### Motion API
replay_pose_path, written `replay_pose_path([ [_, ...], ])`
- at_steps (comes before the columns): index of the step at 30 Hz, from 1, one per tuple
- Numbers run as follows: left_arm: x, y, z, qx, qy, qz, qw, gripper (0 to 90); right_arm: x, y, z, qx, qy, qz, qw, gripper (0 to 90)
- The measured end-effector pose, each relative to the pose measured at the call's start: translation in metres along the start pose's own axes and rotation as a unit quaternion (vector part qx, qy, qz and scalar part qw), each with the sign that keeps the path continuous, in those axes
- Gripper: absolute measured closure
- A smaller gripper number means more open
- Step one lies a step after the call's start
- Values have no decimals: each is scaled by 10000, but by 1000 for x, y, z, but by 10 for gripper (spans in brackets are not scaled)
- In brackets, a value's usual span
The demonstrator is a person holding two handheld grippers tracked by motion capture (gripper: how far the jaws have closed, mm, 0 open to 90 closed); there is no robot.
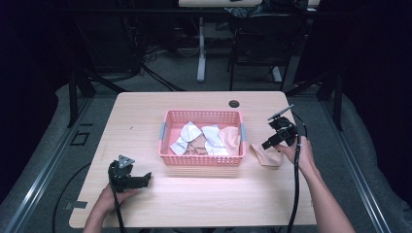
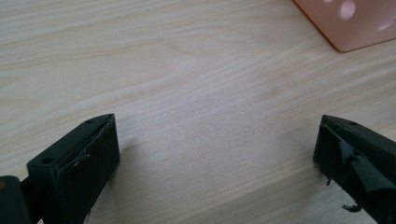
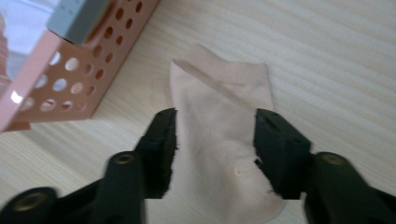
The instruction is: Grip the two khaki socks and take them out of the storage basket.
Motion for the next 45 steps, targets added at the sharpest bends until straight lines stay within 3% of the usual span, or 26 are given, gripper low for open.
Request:
replay_pose_path([
  [3, 0, 0, 0, 2, 1, -1, 10000, 4, 1, -4, -7, 118, 111, -19, 9999, 262],
  [4, 0, 0, 0, 0, 1, 0, 10000, 4, 4, -8, -12, 218, 250, -26, 9994, 149],
  [8, 0, 0, 0, 2, 0, -2, 10000, 4, 7, -15, -21, 256, 404, -74, 9988, 59],
  [10, 0, 0, 0, 3, 1, -2, 10000, 4, 7, -16, -23, 248, 381, -153, 9989, 55],
  [11, 0, 0, 0, 3, 2, -3, 10000, 4, 9, -20, -25, 313, 504, -67, 9982, 52],
  [20, 0, 0, 0, -3, 5, -3, 10000, 4, 16, -44, -47, 522, 830, -412, 9943, 71],
  [24, 0, 0, 0, -4, -7, 7, 10000, 4, 21, -63, -57, 615, 935, -626, 9917, 80],
  [26, 0, 0, 0, -1, -5, 10, 10000, 4, 26, -82, -63, 827, 991, -801, 9884, 107],
  [27, 0, 0, 0, -5, -7, 8, 10000, 4, 26, -82, -63, 827, 991, -801, 9884, 107],
  [29, 0, 0, 0, -4, -7, 9, 10000, 4, 31, -96, -64, 960, 1020, -909, 9860, 128],
  [34, 0, 0, 0, -5, -7, 8, 10000, 4, 42, -131, -51, 897, 777, -1271, 9848, 139],
  [37, 0, 0, 0, -5, -7, 9, 10000, 5, 46, -139, -43, 910, 731, -1306, 9845, 145],
  [40, 0, 0, 0, -3, -6, 9, 10000, 4, 51, -149, -27, 946, 510, -1307, 9856, 173],
  [45, 0, 0, 0, -3, 3, -5, 10000, 4, 53, -155, -10, 920, 381, -1239, 9873, 230],
])
Point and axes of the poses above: each handheld gripper's, and its own axes: z roughly forward along the jaws, x roughly out of its top, y roughly to its right, the point moved 8 cm from there along z, roughly forward along the jaws, and after that the axes turned 14 degrees about z, right-handed, at the moved point
